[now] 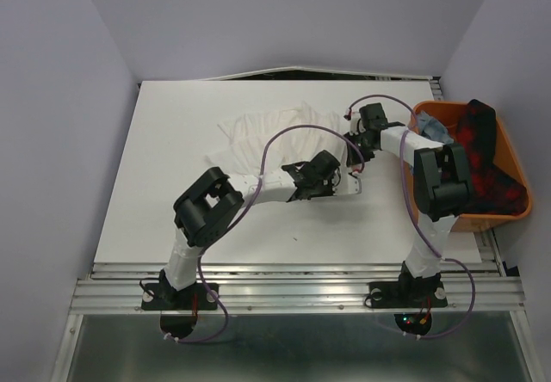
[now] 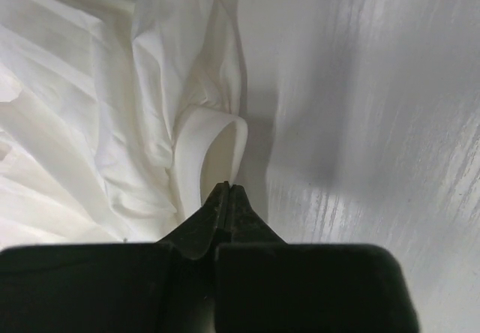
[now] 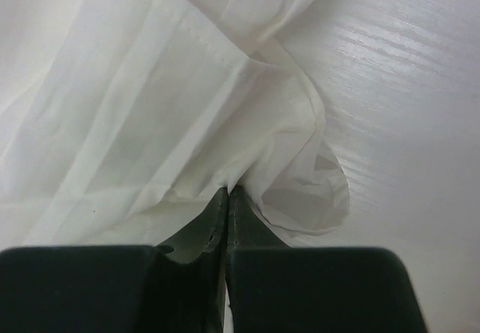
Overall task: Fold and stack the skirts
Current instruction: Flatten the skirt out
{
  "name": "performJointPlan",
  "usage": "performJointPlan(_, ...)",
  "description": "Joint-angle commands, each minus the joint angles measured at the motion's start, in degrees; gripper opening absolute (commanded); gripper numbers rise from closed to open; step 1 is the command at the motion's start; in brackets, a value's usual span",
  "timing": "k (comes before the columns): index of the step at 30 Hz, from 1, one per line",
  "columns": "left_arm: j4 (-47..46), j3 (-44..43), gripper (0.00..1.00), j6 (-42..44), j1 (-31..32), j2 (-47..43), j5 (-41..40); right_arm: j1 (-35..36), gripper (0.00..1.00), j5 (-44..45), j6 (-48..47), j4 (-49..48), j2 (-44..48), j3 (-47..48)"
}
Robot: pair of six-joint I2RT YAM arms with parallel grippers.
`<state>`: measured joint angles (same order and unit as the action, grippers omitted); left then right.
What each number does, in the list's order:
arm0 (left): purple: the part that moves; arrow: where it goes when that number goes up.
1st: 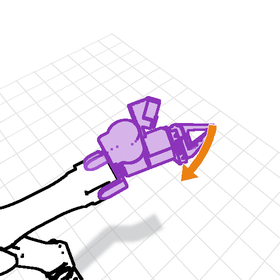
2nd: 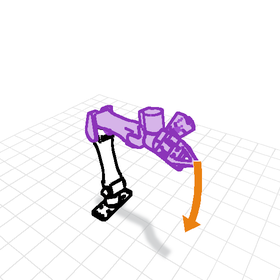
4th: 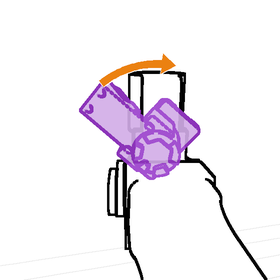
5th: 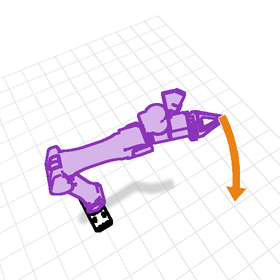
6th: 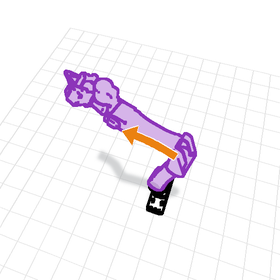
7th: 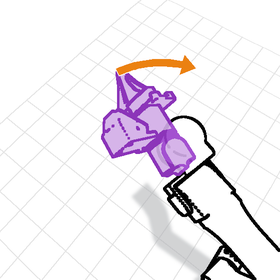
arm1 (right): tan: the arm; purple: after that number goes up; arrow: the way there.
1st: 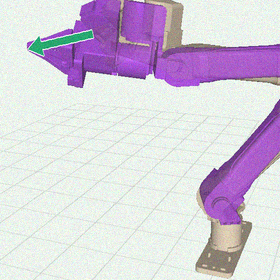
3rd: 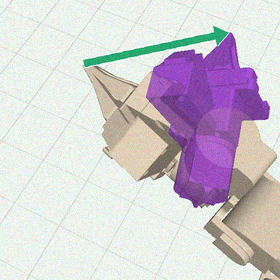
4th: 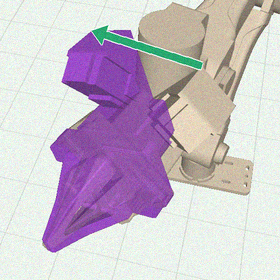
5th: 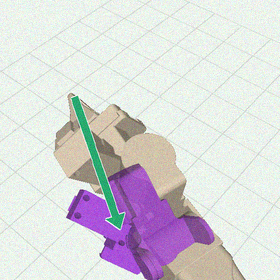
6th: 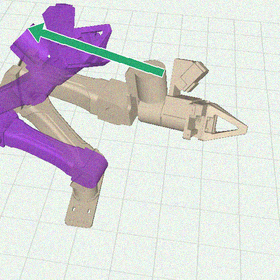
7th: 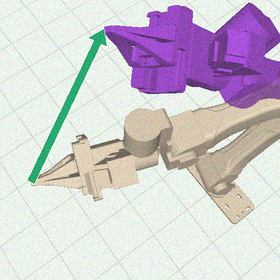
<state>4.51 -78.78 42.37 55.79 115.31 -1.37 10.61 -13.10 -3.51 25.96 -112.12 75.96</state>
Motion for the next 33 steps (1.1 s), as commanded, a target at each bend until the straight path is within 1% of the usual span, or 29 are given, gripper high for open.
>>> performJointPlan(1,-0.7,2.7,0.00,2.0,0.3,-5.0,3.5,0.5,0.01,-1.0,-0.4,-0.7,-1.9,0.8)
performJointPlan(8,2.0,9.7,0.00,3.7,0.4,-12.5,12.4,0.5,0.01,1.1,-1.9,-2.1,-3.8,6.3)
performJointPlan(12,3.0,11.8,0.00,4.2,0.5,-14.6,13.8,0.5,0.01,1.1,-2.3,-3.2,-6.4,11.3)
performJointPlan(15,3.5,11.5,0.00,3.8,0.5,-14.1,14.8,0.5,0.01,-0.4,-2.5,-4.2,-8.3,14.6)
performJointPlan(18,4.5,10.1,0.00,3.6,0.7,-13.0,16.6,0.5,0.01,-4.9,-3.2,-5.6,-10.6,17.0)
performJointPlan(19,4.5,9.7,0.00,3.3,0.9,-12.7,16.8,0.5,0.02,-6.7,-3.3,-5.5,-11.6,17.7)
performJointPlan(20,4.5,9.2,0.00,3.0,1.2,-11.8,17.4,0.5,0.11,-9.5,-3.9,-5.5,-12.1,18.8)
performJointPlan(21,4.6,7.9,0.00,2.7,1.4,-11.2,17.6,0.5,0.18,-10.5,-4.1,-5.5,-12.4,19.3)
performJointPlan(22,5.1,7.2,0.00,1.9,1.6,-10.0,17.8,0.5,0.35,-10.0,-4.0,-5.6,-12.7,19.8)
performJointPlan(24,5.8,5.3,0.00,1.3,2.2,-8.9,18.3,0.5,0.51,-7.0,-4.4,-6.3,-12.6,21.4)
performJointPlan(25,5.9,4.2,0.04,0.3,2.7,-7.7,17.4,0.5,0.60,-3.1,-4.8,-6.6,-12.7,22.3)
performJointPlan(26,5.9,3.6,0.14,-0.7,3.1,-7.3,16.5,0.5,0.61,-1.4,-5.0,-6.8,-12.7,24.0)
performJointPlan(28,4.6,2.6,0.38,-3.4,3.2,-6.7,15.5,0.5,0.64,1.0,-4.9,-6.8,-12.5,25.6)
performJointPlan(29,4.1,2.1,0.73,-4.7,3.2,-6.8,15.5,0.5,0.70,2.7,-4.8,-6.6,-12.3,26.2)
performJointPlan(30,3.6,1.5,0.76,-6.8,3.2,-7.5,15.6,0.5,0.73,3.3,-4.0,-6.6,-11.4,26.5)
performJointPlan(32,2.3,0.8,0.78,-9.7,3.2,-10.4,16.7,0.5,0.78,4.7,-2.7,-6.1,-8.8,26.7)
performJointPlan(33,1.8,0.8,0.79,-10.8,3.2,-11.9,16.8,0.5,0.79,4.8,-1.9,-5.4,-8.7,26.7)
